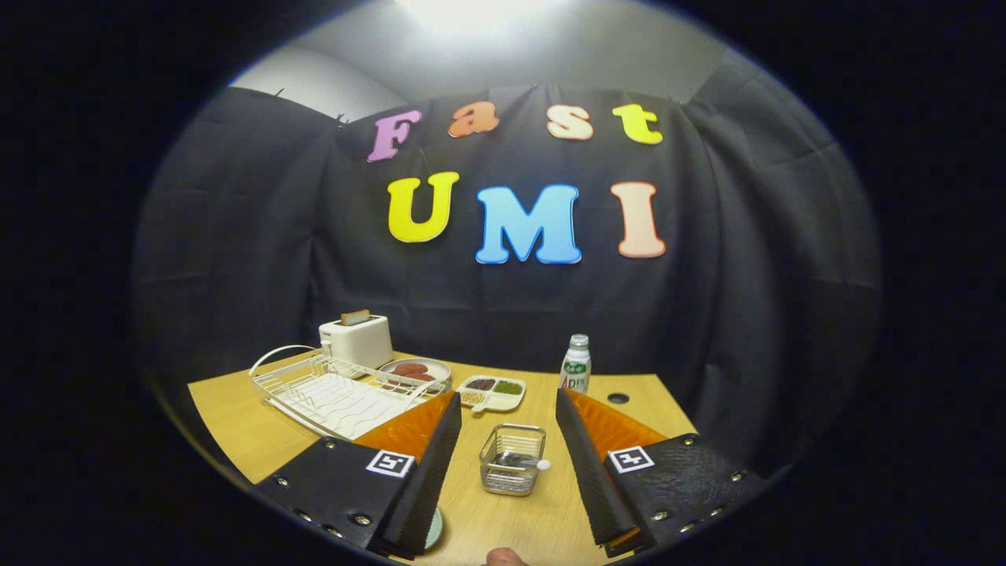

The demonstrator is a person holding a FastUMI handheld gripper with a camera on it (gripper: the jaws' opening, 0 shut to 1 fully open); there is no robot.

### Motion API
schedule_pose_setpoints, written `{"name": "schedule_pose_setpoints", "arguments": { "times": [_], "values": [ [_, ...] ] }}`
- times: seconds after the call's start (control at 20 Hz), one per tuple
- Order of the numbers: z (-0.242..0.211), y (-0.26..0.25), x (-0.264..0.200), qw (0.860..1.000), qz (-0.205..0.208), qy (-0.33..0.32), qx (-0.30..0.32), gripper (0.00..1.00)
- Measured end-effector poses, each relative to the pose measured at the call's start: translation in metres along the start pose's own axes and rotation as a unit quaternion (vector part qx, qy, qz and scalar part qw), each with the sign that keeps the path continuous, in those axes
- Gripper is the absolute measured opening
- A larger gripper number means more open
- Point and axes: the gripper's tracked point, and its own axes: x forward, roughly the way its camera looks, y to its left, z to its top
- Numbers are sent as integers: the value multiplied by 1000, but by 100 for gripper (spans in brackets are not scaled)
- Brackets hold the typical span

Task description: Take the plate from the dish rack, then take the spoon from the basket and place it into the plate.

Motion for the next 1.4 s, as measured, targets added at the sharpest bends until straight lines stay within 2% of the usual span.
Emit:
{"name": "schedule_pose_setpoints", "arguments": {
  "times": [0.15,0.7,1.05,1.15,1.2,1.25,1.3,1.35,1.4],
  "values": [
    [-8,-3,5,1000,-4,-17,-2,75],
    [-53,-40,57,995,-61,-48,60,75],
    [-93,-34,88,995,-57,-28,71,75],
    [-104,-21,91,995,-34,-19,88,66],
    [-109,-24,92,996,-36,-14,84,57],
    [-110,-30,91,995,-45,-16,82,45],
    [-110,-26,95,995,-40,-17,91,20],
    [-111,-23,95,995,-39,-11,95,19],
    [-109,-22,91,994,-39,-8,100,11]
  ]
}}
